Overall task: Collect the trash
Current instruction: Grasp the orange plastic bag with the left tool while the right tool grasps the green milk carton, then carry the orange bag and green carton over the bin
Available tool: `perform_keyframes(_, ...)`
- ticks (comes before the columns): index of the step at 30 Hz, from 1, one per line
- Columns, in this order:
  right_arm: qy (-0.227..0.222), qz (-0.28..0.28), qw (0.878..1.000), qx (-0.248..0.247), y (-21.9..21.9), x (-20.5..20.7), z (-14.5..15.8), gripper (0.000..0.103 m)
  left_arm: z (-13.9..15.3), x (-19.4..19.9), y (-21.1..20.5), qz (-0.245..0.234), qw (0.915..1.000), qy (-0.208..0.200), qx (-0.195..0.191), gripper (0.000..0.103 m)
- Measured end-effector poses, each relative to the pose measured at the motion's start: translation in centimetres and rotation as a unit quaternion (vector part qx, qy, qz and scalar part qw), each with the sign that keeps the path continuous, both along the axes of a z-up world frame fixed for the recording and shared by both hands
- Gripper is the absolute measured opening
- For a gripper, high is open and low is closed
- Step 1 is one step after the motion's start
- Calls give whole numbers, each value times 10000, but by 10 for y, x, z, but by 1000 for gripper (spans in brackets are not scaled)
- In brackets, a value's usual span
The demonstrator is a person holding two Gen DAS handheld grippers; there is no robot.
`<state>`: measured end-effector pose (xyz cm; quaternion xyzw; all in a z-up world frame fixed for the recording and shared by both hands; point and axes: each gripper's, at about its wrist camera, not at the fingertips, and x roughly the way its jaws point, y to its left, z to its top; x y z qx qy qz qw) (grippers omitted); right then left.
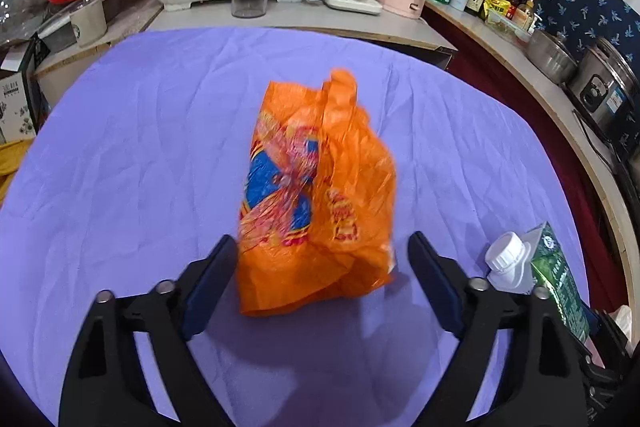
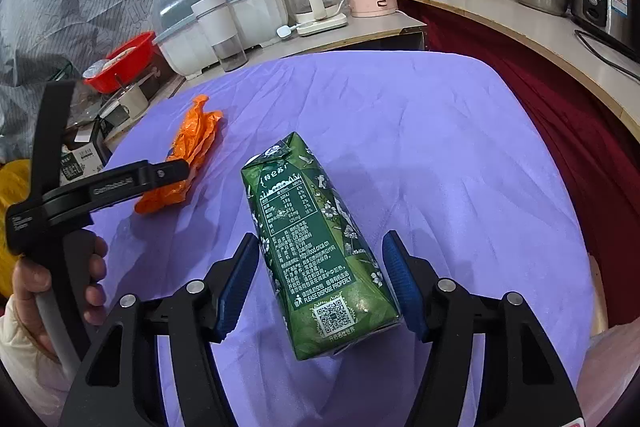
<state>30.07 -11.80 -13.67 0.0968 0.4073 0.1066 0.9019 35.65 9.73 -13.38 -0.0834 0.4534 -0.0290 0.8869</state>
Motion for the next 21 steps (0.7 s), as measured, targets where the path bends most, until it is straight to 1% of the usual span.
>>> perform_keyframes(1,-4,10,10000,-2,0,0,0,59,-2,2,1,8,10000,59,0,69)
perform_keyframes(3,-19,16,10000,-28,2,-1,1,57,-2,1,2,15,10000,30,24,59)
perform_keyframes(4,-23,20,10000,-41,2,-2,2,56,-1,0,2,0,10000,18,31,58)
perform_keyframes(6,-37,12,10000,-76,4,-4,3,55,2,-4,2,-38,10000,-13,65,44)
perform_keyframes(7,-36,12,10000,-82,5,-5,3,55,3,-7,2,-74,9999,-18,69,41)
perform_keyframes(8,-33,10,10000,-82,6,-7,4,54,5,-10,1,-103,9999,-29,62,33)
perform_keyframes(9,-32,9,10000,-75,6,-8,5,54,8,-13,1,-121,9999,-42,55,29)
perform_keyframes(11,-27,5,10000,-77,8,-13,7,52,12,-21,-1,-166,9998,-57,45,25)
perform_keyframes(12,-33,2,10000,-79,8,-16,9,52,14,-24,-3,-193,9998,-62,43,14)
perform_keyframes(15,-45,-34,10000,-53,9,-27,14,50,20,-41,-10,-317,9994,-52,91,14)
perform_keyframes(21,-94,-160,9998,54,7,-59,26,48,36,-83,-25,-553,9983,-157,96,14)
